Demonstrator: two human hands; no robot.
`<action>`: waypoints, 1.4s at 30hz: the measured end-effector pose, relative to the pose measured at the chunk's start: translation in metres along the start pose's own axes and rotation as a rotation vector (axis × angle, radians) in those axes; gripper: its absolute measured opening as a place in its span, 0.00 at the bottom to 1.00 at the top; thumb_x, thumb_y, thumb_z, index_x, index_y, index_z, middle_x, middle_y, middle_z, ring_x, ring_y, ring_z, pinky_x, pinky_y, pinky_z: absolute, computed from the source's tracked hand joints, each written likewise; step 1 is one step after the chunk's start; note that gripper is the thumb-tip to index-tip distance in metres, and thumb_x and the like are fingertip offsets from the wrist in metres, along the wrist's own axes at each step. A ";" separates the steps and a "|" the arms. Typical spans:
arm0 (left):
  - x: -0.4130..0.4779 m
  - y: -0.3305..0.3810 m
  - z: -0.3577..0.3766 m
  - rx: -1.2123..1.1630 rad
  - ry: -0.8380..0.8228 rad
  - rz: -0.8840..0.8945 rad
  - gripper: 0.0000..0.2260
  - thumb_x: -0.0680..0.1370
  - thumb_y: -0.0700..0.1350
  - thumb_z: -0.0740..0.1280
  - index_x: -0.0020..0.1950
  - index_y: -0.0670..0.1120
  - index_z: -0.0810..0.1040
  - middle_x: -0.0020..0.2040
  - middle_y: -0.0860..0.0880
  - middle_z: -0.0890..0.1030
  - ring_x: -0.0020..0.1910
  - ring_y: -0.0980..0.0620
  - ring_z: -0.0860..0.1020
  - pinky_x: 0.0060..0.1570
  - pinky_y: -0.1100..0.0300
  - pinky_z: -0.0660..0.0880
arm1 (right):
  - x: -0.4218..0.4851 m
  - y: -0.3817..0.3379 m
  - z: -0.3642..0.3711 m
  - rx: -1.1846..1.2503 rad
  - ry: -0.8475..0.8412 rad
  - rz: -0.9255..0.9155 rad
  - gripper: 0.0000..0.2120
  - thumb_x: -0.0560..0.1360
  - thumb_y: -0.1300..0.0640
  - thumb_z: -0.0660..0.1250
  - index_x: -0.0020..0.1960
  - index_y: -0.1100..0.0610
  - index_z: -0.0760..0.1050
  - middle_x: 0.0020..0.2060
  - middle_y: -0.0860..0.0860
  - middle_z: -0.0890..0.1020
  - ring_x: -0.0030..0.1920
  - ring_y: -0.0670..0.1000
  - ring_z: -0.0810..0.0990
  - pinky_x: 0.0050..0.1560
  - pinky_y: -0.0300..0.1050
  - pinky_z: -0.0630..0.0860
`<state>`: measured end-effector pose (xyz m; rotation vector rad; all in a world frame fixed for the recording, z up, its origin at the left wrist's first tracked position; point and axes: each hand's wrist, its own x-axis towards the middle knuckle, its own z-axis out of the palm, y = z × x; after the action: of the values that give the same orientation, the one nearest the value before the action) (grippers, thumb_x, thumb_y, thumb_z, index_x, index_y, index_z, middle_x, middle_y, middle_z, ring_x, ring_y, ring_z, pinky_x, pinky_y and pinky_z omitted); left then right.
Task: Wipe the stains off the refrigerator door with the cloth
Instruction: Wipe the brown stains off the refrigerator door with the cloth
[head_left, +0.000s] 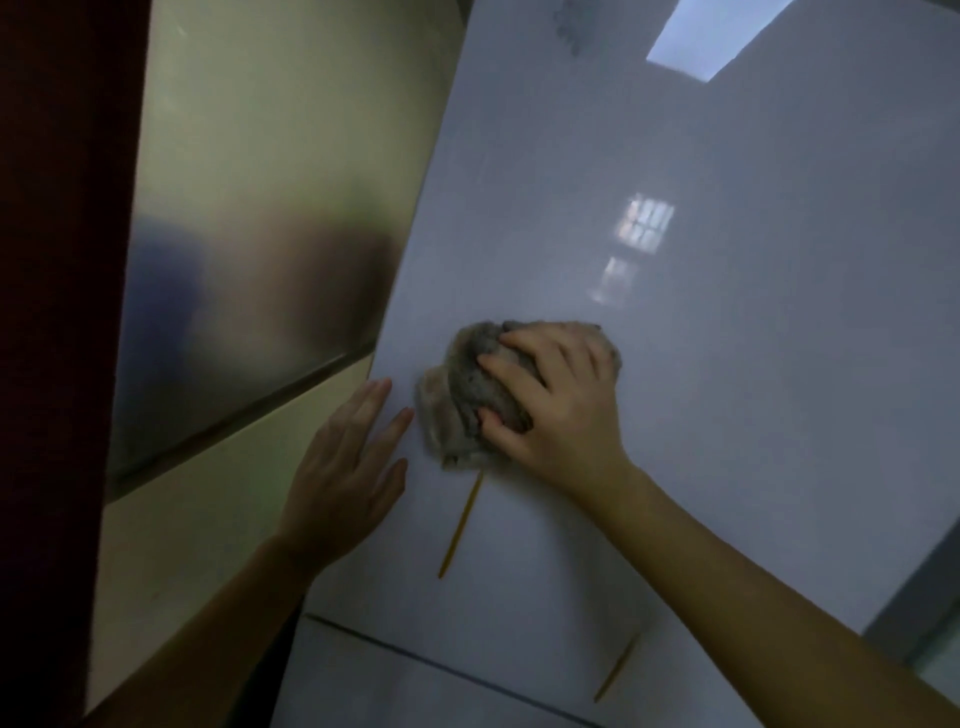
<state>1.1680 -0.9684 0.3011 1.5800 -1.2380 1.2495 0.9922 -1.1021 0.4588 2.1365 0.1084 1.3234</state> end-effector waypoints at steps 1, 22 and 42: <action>-0.001 0.001 0.000 -0.005 0.003 0.000 0.24 0.80 0.48 0.64 0.74 0.41 0.68 0.76 0.35 0.67 0.76 0.38 0.65 0.74 0.45 0.66 | -0.014 -0.002 0.000 0.011 -0.025 -0.041 0.19 0.71 0.47 0.75 0.59 0.55 0.84 0.60 0.56 0.83 0.61 0.61 0.80 0.68 0.59 0.67; -0.004 0.016 0.003 -0.088 -0.064 -0.131 0.25 0.81 0.49 0.63 0.74 0.37 0.69 0.78 0.36 0.62 0.80 0.38 0.59 0.78 0.46 0.60 | -0.074 0.006 -0.017 -0.056 0.031 0.144 0.18 0.71 0.48 0.76 0.58 0.56 0.85 0.59 0.57 0.83 0.62 0.60 0.79 0.71 0.57 0.64; -0.035 0.027 0.002 0.031 -0.109 -0.165 0.28 0.82 0.53 0.59 0.79 0.44 0.61 0.81 0.42 0.56 0.81 0.44 0.56 0.78 0.57 0.53 | -0.096 -0.003 -0.004 -0.039 0.123 0.168 0.20 0.71 0.48 0.75 0.60 0.55 0.83 0.61 0.55 0.82 0.62 0.60 0.77 0.70 0.55 0.62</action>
<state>1.1403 -0.9693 0.2660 1.7545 -1.1342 1.0955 0.9422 -1.1338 0.3833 2.0679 -0.0483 1.5408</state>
